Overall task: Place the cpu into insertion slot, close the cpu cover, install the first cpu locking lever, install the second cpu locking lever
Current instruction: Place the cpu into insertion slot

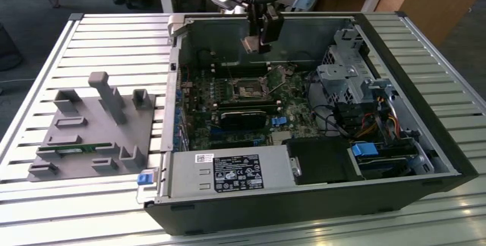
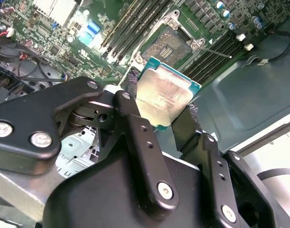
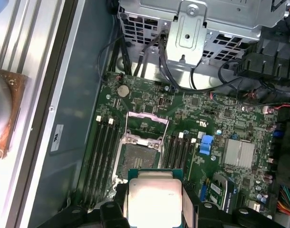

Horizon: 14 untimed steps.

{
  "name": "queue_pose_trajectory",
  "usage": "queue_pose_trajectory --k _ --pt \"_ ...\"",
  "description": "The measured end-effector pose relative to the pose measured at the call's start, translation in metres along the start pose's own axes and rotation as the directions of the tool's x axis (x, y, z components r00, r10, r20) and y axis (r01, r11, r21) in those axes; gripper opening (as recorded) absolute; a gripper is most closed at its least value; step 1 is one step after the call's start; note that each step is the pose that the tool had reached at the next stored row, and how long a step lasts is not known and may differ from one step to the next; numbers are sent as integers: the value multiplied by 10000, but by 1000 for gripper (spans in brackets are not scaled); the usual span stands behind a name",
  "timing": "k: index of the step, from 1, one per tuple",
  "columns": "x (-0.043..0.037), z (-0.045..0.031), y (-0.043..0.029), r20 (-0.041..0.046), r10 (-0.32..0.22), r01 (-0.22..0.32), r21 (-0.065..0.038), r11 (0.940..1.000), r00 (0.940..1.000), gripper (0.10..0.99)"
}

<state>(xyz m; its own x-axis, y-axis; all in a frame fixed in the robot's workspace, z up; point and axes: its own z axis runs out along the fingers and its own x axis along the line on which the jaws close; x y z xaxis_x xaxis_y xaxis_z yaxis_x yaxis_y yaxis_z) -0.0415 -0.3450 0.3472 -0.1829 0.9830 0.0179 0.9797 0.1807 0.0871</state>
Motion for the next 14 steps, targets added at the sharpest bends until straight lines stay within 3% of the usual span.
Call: queue_pose_trajectory --k 9,14 --pt "0 8 0 28 315 -315 -7 9995 9995 541" --pt "0 27 -2 78 804 -804 -16 9968 9967 541"
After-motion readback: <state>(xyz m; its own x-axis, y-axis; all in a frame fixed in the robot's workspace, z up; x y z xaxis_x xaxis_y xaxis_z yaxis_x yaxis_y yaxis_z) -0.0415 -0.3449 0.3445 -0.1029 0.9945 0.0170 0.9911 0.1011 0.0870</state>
